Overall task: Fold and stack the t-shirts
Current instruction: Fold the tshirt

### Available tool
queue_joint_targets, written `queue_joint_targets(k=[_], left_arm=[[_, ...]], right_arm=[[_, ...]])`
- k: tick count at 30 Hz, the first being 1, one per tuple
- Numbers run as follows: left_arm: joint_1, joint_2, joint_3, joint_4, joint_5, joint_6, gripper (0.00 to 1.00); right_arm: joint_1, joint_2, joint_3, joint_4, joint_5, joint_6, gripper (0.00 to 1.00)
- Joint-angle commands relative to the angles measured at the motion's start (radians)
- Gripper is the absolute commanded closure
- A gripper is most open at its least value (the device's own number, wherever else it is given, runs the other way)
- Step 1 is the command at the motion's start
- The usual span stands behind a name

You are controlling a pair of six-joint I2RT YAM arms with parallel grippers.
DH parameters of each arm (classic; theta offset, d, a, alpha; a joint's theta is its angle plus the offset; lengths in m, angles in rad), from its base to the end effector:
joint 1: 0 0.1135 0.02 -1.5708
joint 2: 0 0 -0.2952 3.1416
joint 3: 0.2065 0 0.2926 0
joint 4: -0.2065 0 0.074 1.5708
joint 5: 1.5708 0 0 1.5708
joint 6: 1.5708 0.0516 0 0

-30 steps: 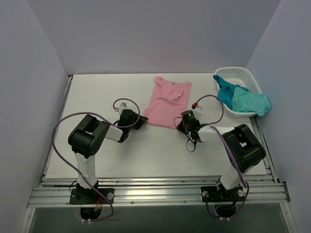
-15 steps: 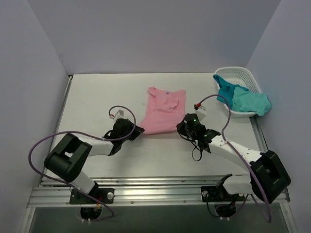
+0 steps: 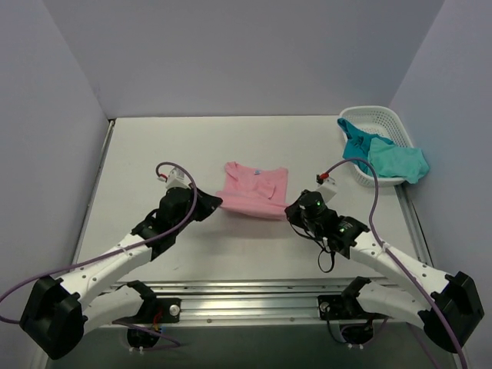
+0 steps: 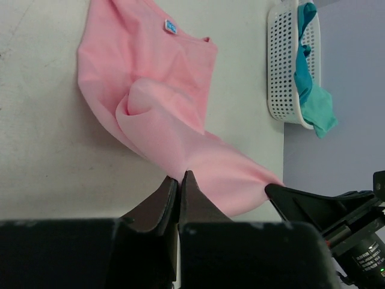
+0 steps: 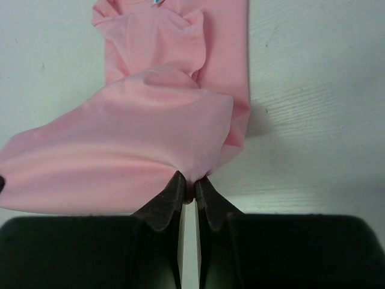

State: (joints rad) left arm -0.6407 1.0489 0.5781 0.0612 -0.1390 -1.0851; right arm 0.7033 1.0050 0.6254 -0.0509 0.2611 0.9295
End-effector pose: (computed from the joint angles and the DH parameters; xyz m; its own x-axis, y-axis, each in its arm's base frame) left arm 0.2207 -0.1557 0.2431 -0.5825 -0.6582 -0.4770 -0.0535 0.6166 -0.7854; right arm 0.2088 0.1596 0.2606 -0.5477 0.5506 -0.6300 -0.0117 0.7479 0.6638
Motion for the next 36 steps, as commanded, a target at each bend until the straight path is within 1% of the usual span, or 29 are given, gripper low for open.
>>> queue_joint_targets(k=[1,5,8,12,13,15,23,24,25,26,27,28,29,30,31,32,33,34,35,36], left_arm=[[0.007,0.029,0.122,-0.104,-0.056,0.083,0.94],[0.021,0.181,0.244,-0.107,-0.027,0.140,0.94],[0.035,0.259,0.307,-0.081,0.006,0.149,0.95],[0.052,0.307,0.354,-0.078,0.015,0.148,0.95],[0.065,0.313,0.362,-0.042,0.025,0.148,0.95],[0.078,0.332,0.390,-0.046,0.038,0.149,0.95],[0.130,0.356,0.436,-0.055,0.070,0.169,0.93],[0.156,0.368,0.442,-0.047,0.084,0.177,0.92],[0.173,0.414,0.466,-0.038,0.099,0.191,0.89],[0.193,0.448,0.485,-0.032,0.116,0.200,0.87],[0.238,0.485,0.509,-0.024,0.156,0.212,0.86],[0.262,0.535,0.576,-0.002,0.188,0.220,0.82],[0.282,0.662,0.627,0.008,0.219,0.241,0.82],[0.300,0.737,0.694,0.008,0.249,0.254,0.82],[0.329,0.828,0.777,-0.003,0.325,0.269,0.82],[0.340,1.023,1.006,-0.033,0.363,0.293,0.81],[0.351,1.128,1.158,-0.087,0.406,0.300,0.79],[0.372,1.347,1.322,-0.227,0.455,0.292,0.70],[0.377,1.460,1.663,-0.300,0.479,0.281,0.41],[0.383,1.561,1.841,-0.367,0.498,0.260,0.33]], right_arm=[[-0.005,0.000,0.040,-0.079,0.113,0.000,1.00],[-0.008,0.050,0.103,-0.067,0.150,-0.027,1.00],[-0.022,0.119,0.154,-0.046,0.159,-0.060,1.00],[-0.045,0.246,0.282,-0.026,0.161,-0.090,1.00],[-0.050,0.268,0.304,-0.024,0.165,-0.096,1.00],[-0.056,0.320,0.358,-0.023,0.170,-0.107,1.00],[-0.082,0.428,0.433,0.003,0.158,-0.121,1.00],[-0.091,0.441,0.439,0.011,0.152,-0.123,1.00],[-0.117,0.458,0.462,0.023,0.144,-0.124,1.00],[-0.129,0.481,0.474,0.037,0.141,-0.126,1.00],[-0.143,0.541,0.493,0.042,0.139,-0.127,1.00],[-0.160,0.584,0.520,0.042,0.139,-0.123,1.00],[-0.200,0.630,0.589,0.083,0.126,-0.120,1.00],[-0.218,0.744,0.638,0.083,0.128,-0.112,1.00],[-0.238,0.814,0.695,0.085,0.121,-0.107,1.00],[-0.284,0.959,0.837,0.095,0.072,-0.109,1.00],[-0.304,1.033,0.925,0.095,0.054,-0.110,1.00],[-0.323,1.117,1.026,0.062,0.032,-0.119,0.87],[-0.336,1.203,1.151,-0.001,0.023,-0.120,0.58],[-0.361,1.377,1.435,-0.074,0.021,-0.123,0.08]])
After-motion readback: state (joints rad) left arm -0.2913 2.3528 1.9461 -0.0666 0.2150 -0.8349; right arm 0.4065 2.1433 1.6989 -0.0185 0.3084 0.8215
